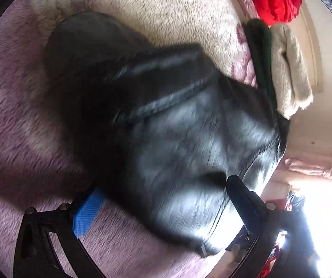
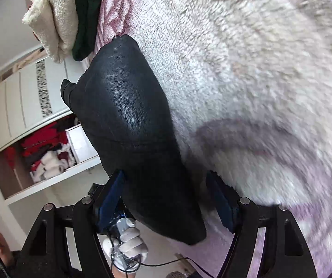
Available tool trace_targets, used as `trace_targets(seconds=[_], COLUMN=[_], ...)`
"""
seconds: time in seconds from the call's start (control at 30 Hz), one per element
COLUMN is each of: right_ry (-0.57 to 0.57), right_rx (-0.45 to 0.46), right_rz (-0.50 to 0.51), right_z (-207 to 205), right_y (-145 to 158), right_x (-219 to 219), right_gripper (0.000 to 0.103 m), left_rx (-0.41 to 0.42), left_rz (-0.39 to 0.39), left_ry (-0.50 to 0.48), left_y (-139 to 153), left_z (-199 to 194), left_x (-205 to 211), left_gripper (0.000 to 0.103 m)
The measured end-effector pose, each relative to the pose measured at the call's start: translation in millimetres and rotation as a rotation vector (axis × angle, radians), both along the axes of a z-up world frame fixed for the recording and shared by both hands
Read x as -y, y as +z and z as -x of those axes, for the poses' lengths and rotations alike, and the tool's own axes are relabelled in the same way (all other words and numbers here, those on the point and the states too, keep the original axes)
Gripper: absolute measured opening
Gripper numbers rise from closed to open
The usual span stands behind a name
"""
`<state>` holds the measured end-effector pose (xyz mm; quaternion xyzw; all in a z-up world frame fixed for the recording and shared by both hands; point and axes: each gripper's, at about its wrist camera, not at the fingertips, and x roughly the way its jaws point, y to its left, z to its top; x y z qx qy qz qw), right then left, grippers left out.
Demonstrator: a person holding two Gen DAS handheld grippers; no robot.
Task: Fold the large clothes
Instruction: 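Carry the jacket bundle with both tools and set it on the cream fleece stack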
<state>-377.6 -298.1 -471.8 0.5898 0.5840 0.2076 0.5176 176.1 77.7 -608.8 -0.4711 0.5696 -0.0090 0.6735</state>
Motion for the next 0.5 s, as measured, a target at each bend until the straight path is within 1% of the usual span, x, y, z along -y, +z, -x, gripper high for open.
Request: trace_targets(seconds=[0.1, 0.13, 0.17, 0.2, 0.23, 0.27, 0.3, 0.33, 0.37, 0.4, 0.43, 0.5], right_ry=[0.04, 0.072, 0.098, 0.11, 0.108, 0.096, 0.073, 0.054, 0.04, 0.033, 0.031, 0.027], right_rx=[0.083, 0.101, 0.111, 0.118, 0.124, 0.126, 0.136, 0.142, 0.152, 0.172, 0.187, 0.22], right_rz=[-0.089, -0.085, -0.081, -0.076, -0.075, -0.074, -0.071, -0.07, -0.072, -0.07, -0.068, -0.059], right_z=[-27.1, -36.2, -44.6, -50.5, -53.8, -55.8, -55.8, -54.5, -52.8, -51.3, -50.2, -48.3], right_y=[-6.5, -5.4, -5.2, -4.6, -4.0, -2.4, 0.8, 3.6, 8.0, 13.9, 20.9, 37.6], right_x=[-22.0, -31.5, -39.9, -46.2, -49.4, -51.3, -51.9, -52.0, -52.6, -53.9, -55.1, -57.0], right_gripper=[0.083, 0.083, 0.083, 0.083, 0.082, 0.081, 0.075, 0.068, 0.064, 0.058, 0.053, 0.05], left_rx=[0.042, 0.059, 0.075, 0.096, 0.104, 0.112, 0.117, 0.121, 0.122, 0.123, 0.127, 0.144], left_rz=[-0.034, -0.052, -0.068, -0.091, -0.107, -0.125, -0.14, -0.151, -0.157, -0.163, -0.169, -0.182], left_ry=[-0.019, -0.031, -0.037, -0.038, -0.036, -0.039, -0.04, -0.036, -0.035, -0.037, -0.04, -0.05], left_y=[6.1, 10.2, 11.1, 16.4, 17.4, 19.9, 22.6, 23.9, 24.4, 28.5, 31.7, 41.1], left_z=[-14.0, -18.3, -24.8, -29.7, -32.9, -35.9, -39.3, -43.4, -48.1, -50.0, -47.2, -45.1], left_x=[3.3, 4.9, 8.0, 8.9, 8.6, 8.7, 7.9, 7.0, 7.4, 6.6, 2.6, 1.4], left_gripper=[0.103, 0.103, 0.094, 0.081, 0.074, 0.062, 0.054, 0.051, 0.048, 0.045, 0.044, 0.041])
